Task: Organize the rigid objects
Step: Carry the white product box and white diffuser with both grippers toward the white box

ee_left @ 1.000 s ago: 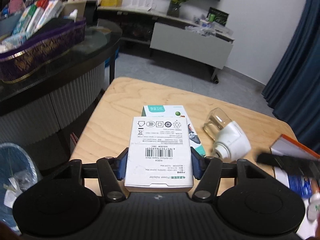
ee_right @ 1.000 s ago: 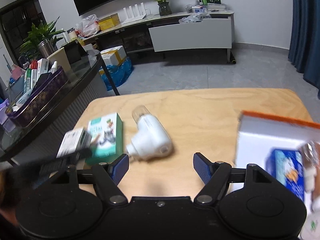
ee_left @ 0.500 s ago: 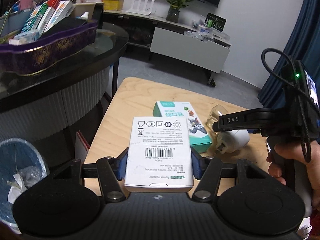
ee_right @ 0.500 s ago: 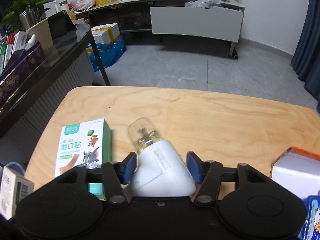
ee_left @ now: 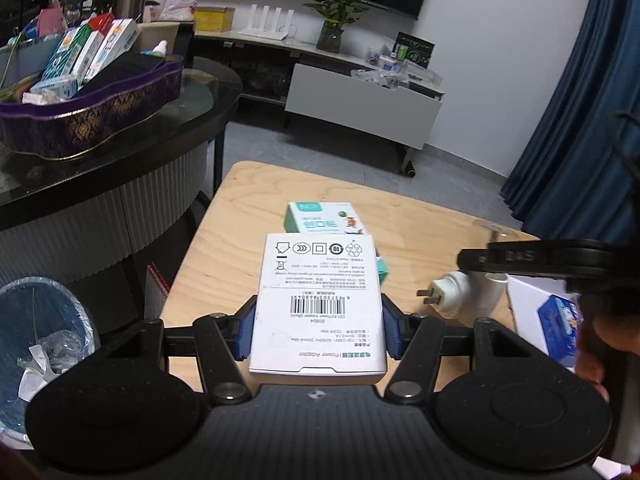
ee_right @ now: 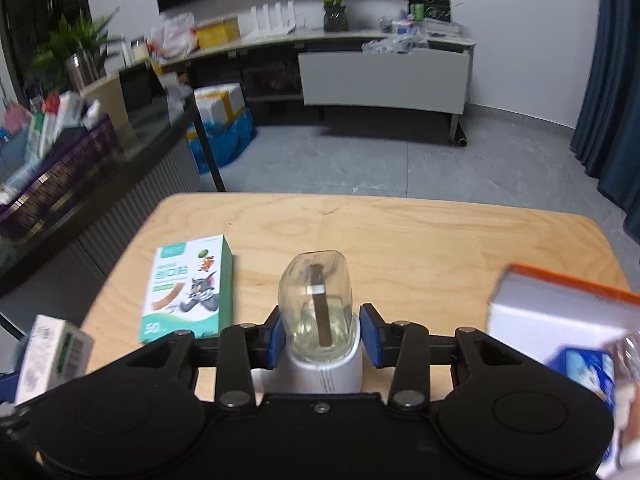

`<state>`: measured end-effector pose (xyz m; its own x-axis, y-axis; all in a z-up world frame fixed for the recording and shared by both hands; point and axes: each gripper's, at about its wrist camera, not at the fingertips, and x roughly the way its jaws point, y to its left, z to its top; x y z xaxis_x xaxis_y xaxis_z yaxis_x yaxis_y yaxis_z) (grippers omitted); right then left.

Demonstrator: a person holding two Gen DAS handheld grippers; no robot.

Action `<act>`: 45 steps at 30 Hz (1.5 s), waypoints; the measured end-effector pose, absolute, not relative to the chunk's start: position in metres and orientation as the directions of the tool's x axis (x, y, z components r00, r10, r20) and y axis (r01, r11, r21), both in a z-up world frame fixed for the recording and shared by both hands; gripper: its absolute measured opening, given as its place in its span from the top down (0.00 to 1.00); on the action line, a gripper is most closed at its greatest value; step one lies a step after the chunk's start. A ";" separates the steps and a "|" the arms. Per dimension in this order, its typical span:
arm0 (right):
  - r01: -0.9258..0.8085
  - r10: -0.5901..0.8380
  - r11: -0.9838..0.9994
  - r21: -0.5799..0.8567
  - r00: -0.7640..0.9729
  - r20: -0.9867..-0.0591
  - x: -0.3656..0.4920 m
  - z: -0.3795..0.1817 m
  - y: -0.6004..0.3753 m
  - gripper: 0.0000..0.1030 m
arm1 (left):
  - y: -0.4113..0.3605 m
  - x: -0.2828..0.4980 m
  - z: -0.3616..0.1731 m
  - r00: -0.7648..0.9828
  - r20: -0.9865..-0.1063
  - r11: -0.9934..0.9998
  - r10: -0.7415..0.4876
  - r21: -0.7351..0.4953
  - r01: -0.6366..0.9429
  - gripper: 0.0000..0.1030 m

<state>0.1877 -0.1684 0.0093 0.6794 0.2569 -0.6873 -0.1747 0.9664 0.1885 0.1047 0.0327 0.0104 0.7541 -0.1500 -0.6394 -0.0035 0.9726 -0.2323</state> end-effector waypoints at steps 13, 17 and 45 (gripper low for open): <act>-0.106 0.203 0.974 0.198 0.796 -0.571 0.074 0.060 -0.235 0.53 | -0.022 0.067 0.031 0.758 -0.596 0.961 -0.265 -0.226 0.158 0.42; -0.048 0.155 0.978 0.204 0.820 -0.551 0.038 0.067 -0.269 0.53 | -0.050 0.054 0.036 0.745 -0.583 0.945 -0.325 -0.232 0.231 0.42; 0.191 -0.069 0.966 0.176 0.840 -0.538 -0.082 0.049 -0.375 0.53 | -0.149 0.011 0.035 0.689 -0.557 0.877 -0.464 -0.180 0.445 0.42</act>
